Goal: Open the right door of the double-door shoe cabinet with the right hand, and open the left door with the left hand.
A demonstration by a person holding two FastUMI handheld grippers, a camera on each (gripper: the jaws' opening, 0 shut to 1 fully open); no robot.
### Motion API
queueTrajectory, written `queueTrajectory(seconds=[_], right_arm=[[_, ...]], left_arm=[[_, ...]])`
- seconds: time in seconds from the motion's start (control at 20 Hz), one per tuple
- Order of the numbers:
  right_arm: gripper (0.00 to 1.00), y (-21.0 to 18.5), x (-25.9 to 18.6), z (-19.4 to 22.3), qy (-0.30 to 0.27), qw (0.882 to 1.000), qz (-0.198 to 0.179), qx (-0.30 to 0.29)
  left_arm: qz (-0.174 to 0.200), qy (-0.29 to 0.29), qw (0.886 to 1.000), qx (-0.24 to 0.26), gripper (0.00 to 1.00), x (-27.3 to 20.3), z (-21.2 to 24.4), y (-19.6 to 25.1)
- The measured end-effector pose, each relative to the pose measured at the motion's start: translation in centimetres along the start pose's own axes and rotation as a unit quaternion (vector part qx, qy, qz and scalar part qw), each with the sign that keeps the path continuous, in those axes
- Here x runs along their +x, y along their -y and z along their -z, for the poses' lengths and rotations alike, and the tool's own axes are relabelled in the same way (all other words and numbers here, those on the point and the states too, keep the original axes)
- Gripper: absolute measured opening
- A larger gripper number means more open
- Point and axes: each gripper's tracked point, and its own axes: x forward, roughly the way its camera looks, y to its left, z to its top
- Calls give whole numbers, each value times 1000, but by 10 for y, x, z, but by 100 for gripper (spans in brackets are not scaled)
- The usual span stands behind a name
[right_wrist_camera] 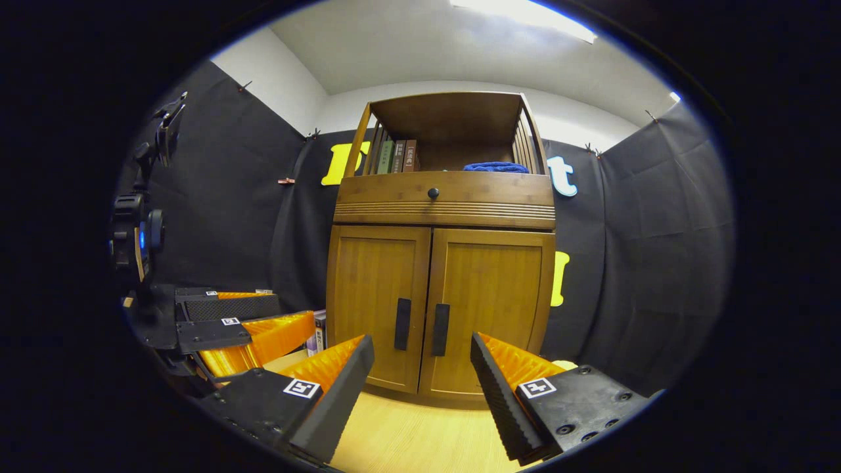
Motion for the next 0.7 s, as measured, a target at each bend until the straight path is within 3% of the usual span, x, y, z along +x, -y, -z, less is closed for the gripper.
queueTrajectory(seconds=[0.2, 0.25, 0.5, 0.7], right_arm=[[94, 3, -6, -3, 8, 1000, 8, -15], [94, 2, -7, -2, 8, 1000, 6, -14], [94, 4, -12, -4, 10, 1000, 11, -22], [94, 2, -12, 3, 5, 999, 11, -36]], left_arm=[[3, 4, 1000, 2, 87, -8, 0, 1], [4, 4, 1000, 2, 83, -10, 1, 2], [4, 9, 1000, 2, 92, -20, 0, 3], [2, 8, 1000, 4, 87, -22, 2, 2]])
